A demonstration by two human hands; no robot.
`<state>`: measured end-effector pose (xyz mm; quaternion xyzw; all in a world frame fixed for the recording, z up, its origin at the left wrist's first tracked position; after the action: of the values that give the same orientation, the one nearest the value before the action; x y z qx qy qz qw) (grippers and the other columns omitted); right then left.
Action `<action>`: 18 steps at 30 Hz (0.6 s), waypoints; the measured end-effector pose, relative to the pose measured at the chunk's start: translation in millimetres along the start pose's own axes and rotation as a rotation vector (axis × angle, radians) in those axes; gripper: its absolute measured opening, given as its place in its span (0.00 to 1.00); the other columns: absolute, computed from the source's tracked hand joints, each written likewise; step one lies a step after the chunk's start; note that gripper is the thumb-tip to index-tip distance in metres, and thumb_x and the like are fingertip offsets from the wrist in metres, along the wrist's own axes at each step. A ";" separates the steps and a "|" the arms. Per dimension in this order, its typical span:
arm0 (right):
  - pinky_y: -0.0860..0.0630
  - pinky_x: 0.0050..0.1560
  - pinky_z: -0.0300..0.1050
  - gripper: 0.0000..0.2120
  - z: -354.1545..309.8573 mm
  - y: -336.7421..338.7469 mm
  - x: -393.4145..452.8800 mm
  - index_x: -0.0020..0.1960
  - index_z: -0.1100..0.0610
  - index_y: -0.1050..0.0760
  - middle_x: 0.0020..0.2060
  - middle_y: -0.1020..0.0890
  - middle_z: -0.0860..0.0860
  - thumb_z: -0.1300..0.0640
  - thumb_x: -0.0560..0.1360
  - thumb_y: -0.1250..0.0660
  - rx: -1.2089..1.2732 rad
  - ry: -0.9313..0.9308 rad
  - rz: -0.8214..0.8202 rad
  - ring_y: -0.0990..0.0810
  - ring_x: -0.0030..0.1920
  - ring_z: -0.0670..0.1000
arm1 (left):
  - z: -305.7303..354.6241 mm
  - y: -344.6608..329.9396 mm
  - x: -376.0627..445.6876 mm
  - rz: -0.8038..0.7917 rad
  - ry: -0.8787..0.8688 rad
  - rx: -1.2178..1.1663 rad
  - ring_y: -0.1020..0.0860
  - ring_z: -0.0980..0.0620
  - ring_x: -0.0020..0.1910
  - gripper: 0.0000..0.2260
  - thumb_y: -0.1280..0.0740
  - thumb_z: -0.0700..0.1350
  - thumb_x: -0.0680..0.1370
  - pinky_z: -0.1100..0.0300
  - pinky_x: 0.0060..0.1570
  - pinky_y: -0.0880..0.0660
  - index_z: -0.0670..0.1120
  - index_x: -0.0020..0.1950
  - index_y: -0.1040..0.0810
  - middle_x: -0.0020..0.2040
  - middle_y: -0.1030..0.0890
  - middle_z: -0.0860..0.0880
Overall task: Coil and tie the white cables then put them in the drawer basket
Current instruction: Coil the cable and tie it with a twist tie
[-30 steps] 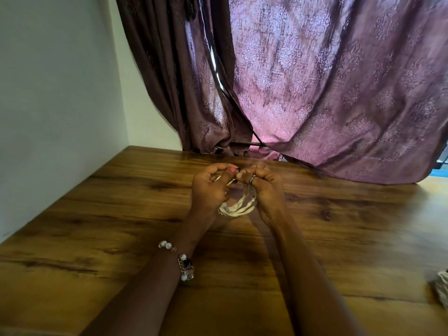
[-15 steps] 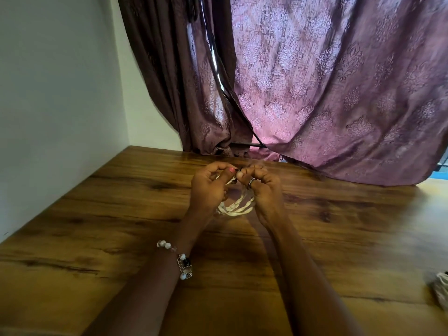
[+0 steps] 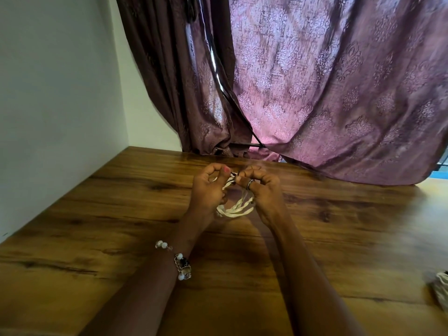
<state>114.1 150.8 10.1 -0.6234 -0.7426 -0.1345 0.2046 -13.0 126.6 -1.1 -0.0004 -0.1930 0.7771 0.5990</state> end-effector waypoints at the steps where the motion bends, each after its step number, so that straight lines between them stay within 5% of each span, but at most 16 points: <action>1: 0.26 0.42 0.35 0.07 -0.3 0.5 0.0 0.37 0.61 0.19 0.46 0.25 0.59 0.71 0.69 0.31 -0.021 0.000 -0.005 0.24 0.46 0.50 | -1.0 0.1 0.0 -0.007 0.010 -0.006 0.31 0.60 0.19 0.05 0.36 0.43 0.79 0.69 0.19 0.38 0.47 0.43 0.25 0.34 0.23 0.49; 18: 0.25 0.45 0.36 0.11 4.3 4.5 2.6 0.35 0.62 0.18 0.46 0.23 0.56 0.77 0.65 0.33 -0.102 -0.022 0.014 0.24 0.48 0.45 | -13.0 -3.9 0.7 -0.093 0.123 -0.103 0.36 0.59 0.19 0.06 0.38 0.44 0.80 0.70 0.19 0.40 0.47 0.44 0.25 0.31 0.25 0.48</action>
<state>117.6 155.9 7.4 -0.6397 -0.7326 -0.1639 0.1652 -6.5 132.0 -11.8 -0.0697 -0.1954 0.7359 0.6445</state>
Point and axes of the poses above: each hand's wrist, its own x-axis towards the middle knuckle, its own y-axis out of the back of the hand, z = x × y, the point moved 6 cm from there along x, towards the middle knuckle
